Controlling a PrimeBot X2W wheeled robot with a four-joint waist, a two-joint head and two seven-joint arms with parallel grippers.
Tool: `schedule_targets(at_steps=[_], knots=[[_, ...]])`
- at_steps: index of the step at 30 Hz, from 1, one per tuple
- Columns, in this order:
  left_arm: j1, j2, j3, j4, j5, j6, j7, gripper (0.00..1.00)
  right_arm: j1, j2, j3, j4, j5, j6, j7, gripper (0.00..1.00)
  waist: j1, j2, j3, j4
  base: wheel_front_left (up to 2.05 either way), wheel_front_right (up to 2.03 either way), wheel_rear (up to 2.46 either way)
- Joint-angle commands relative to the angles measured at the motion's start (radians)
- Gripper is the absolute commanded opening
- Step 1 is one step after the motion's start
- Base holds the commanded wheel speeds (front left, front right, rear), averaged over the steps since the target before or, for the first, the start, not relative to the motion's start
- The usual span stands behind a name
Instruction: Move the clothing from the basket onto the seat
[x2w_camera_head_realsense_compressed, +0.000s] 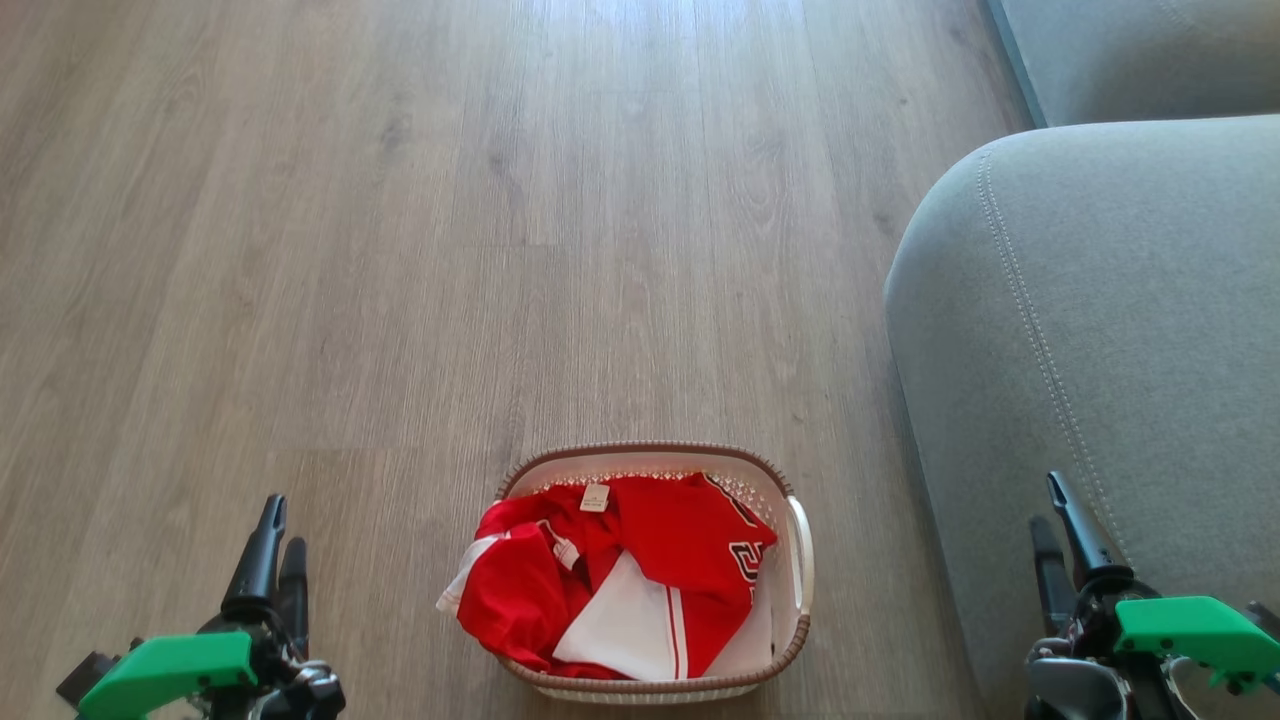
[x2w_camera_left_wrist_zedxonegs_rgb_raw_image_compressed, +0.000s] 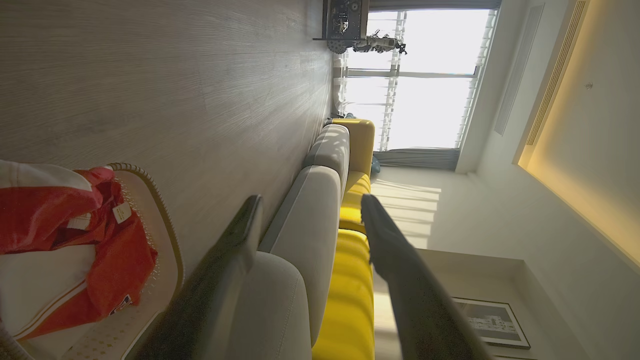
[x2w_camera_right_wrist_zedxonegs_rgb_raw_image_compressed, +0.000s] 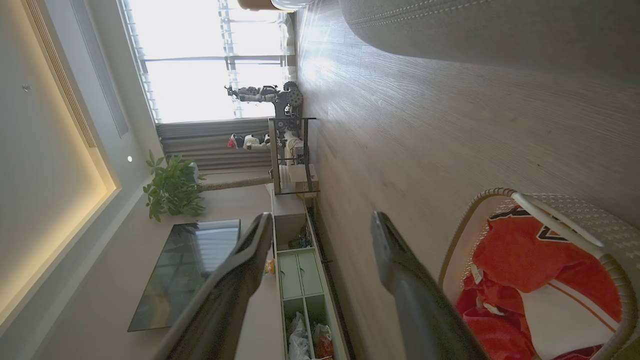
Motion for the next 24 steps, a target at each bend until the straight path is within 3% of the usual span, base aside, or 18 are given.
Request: schedule_targets(at_steps=[1, 15, 24], knots=[[-0.05, 0.008, -0.006, -0.04, 0.001, 0.0, -0.015, 1.0, -0.042, -0.007, 0.007, -0.047, 0.003, 0.001, -0.013, 1.0, 0.0, 0.0, 0.0, 0.0, 0.0, 0.0, 0.0], [-0.068, 0.008, -0.02, -0.069, 0.058, -0.001, -0.053, 1.0, -0.044, -0.011, 0.039, -0.108, -0.031, 0.002, -0.053, 1.0, 0.0, 0.0, -0.001, -0.002, 0.0, 0.0, 0.0], [-0.078, 0.011, -0.033, -0.106, 0.164, -0.001, -0.079, 1.0, -0.047, -0.026, 0.06, -0.157, -0.114, 0.003, -0.08, 1.0, 0.0, 0.0, -0.002, -0.005, 0.0, 0.0, 0.0]])
